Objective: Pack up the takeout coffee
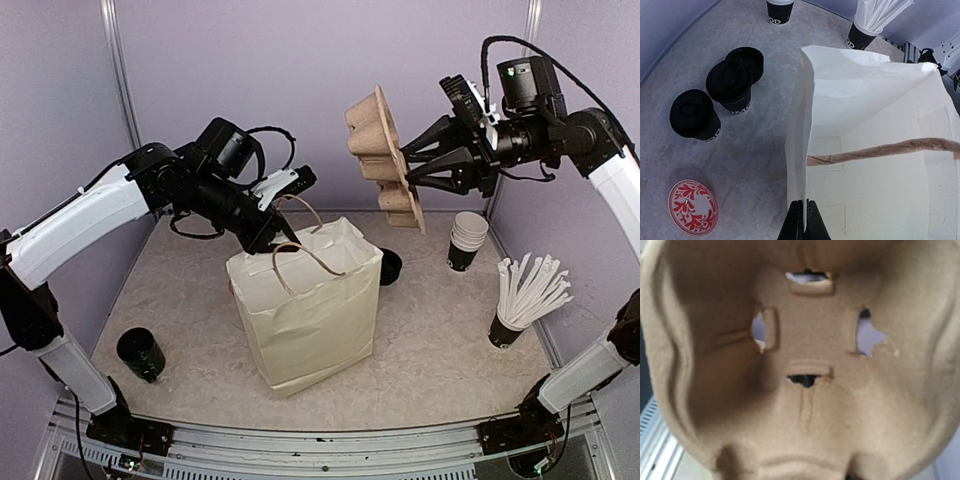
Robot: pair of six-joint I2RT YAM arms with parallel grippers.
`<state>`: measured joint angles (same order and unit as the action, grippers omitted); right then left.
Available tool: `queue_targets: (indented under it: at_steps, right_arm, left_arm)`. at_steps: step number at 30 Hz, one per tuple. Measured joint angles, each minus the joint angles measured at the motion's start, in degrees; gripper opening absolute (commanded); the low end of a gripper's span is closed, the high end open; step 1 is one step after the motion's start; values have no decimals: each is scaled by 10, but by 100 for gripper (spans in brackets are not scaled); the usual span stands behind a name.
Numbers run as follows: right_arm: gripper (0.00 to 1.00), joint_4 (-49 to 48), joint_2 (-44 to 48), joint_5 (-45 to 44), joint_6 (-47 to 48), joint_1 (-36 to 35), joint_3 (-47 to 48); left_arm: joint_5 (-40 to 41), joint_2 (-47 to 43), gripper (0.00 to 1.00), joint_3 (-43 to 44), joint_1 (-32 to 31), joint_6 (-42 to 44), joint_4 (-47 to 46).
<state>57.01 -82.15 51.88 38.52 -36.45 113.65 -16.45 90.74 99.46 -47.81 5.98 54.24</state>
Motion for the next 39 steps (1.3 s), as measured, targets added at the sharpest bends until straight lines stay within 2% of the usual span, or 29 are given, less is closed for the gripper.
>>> queue_targets:
  at_steps: [18,20,27,30,34,39]
  right_arm:
    - [31,33,-33,4,35,-86,-34]
    - [31,34,-37,2,39,-92,-40]
    - [31,36,-50,-7,49,-99,-46]
    - [30,36,-57,-8,53,-99,-46]
    - [30,37,-69,-8,55,-99,-46]
    - [30,37,-81,-9,56,-99,-45]
  left_arm:
    - [-98,130,1,83,-27,72,7]
    - [-103,141,5,89,-27,76,6]
    - [-102,156,42,102,-28,80,6]
    - [-79,154,50,107,-27,72,-6]
    - [-49,135,54,92,-20,64,-36]
    - [-30,83,52,64,-7,57,-64]
